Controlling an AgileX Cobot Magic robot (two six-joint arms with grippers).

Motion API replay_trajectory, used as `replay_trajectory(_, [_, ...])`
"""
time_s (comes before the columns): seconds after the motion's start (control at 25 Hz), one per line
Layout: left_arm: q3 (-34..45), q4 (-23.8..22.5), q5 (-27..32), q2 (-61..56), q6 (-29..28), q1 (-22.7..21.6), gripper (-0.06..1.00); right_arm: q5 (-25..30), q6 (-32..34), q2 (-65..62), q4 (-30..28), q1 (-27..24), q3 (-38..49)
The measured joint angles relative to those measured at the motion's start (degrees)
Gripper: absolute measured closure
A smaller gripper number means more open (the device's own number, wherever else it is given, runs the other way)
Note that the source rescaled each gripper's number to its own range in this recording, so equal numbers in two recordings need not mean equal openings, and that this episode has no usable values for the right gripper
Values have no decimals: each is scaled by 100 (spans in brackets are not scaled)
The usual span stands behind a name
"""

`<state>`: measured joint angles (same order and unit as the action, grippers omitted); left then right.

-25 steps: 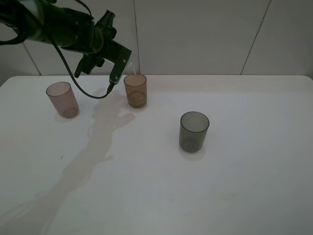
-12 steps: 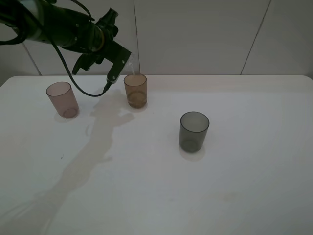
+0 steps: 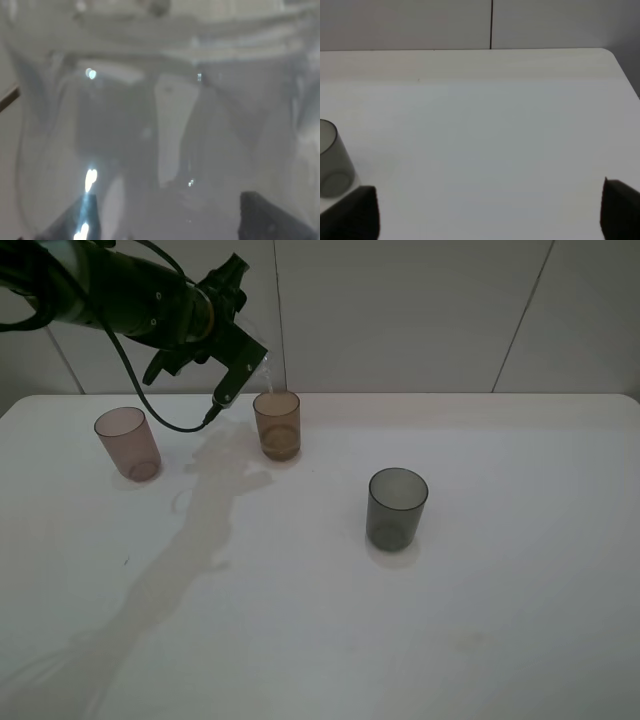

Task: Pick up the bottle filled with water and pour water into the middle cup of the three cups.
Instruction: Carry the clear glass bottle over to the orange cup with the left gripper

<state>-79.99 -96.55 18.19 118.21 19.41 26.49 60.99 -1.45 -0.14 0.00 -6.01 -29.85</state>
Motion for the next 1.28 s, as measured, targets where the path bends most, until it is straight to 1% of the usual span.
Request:
replay_trajectory(0.24, [0, -235, -12, 0, 0, 0, 91, 0, 0, 0, 0, 0, 0])
replay_trajectory(1.12, [0, -258, -131, 0, 88, 0, 91, 0, 0, 0, 0, 0, 0])
replay_trajectory(1.2, [0, -77, -132, 0, 88, 0, 91, 0, 0, 0, 0, 0, 0])
replay_trajectory(1.28, [0, 321, -187, -28, 88, 0, 91, 0, 0, 0, 0, 0, 0])
